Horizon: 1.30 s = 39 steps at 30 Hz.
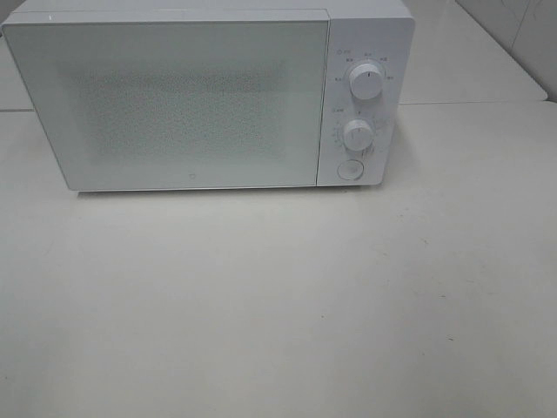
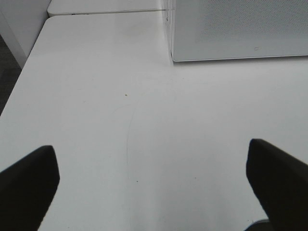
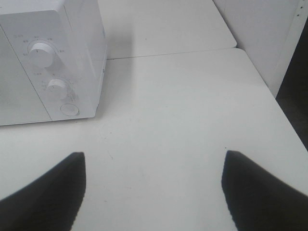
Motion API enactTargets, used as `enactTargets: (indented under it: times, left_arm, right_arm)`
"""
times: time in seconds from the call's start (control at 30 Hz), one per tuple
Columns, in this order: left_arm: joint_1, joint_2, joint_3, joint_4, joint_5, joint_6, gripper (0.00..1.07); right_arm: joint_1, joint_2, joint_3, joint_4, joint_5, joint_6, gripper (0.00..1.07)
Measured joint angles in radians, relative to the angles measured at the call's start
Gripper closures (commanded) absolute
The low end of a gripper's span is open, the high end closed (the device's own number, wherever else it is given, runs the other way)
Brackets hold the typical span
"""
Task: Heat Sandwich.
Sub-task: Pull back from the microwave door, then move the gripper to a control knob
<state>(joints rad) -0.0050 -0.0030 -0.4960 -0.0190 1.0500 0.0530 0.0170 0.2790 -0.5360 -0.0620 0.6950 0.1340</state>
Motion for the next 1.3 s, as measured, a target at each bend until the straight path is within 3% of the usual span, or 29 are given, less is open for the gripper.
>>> enactTargets:
  times: [0.9, 1.3]
  left_arm:
    - [0.0, 0.0, 0.0, 0.0, 0.0, 0.0, 0.09]
    - [0.0, 0.0, 0.0, 0.0, -0.001, 0.0, 0.09]
  right_arm:
    - [0.0, 0.547, 0.0, 0.001, -0.476, 0.0, 0.32]
    - [0.0, 0.775, 0.109, 0.007, -0.973, -0.001, 0.32]
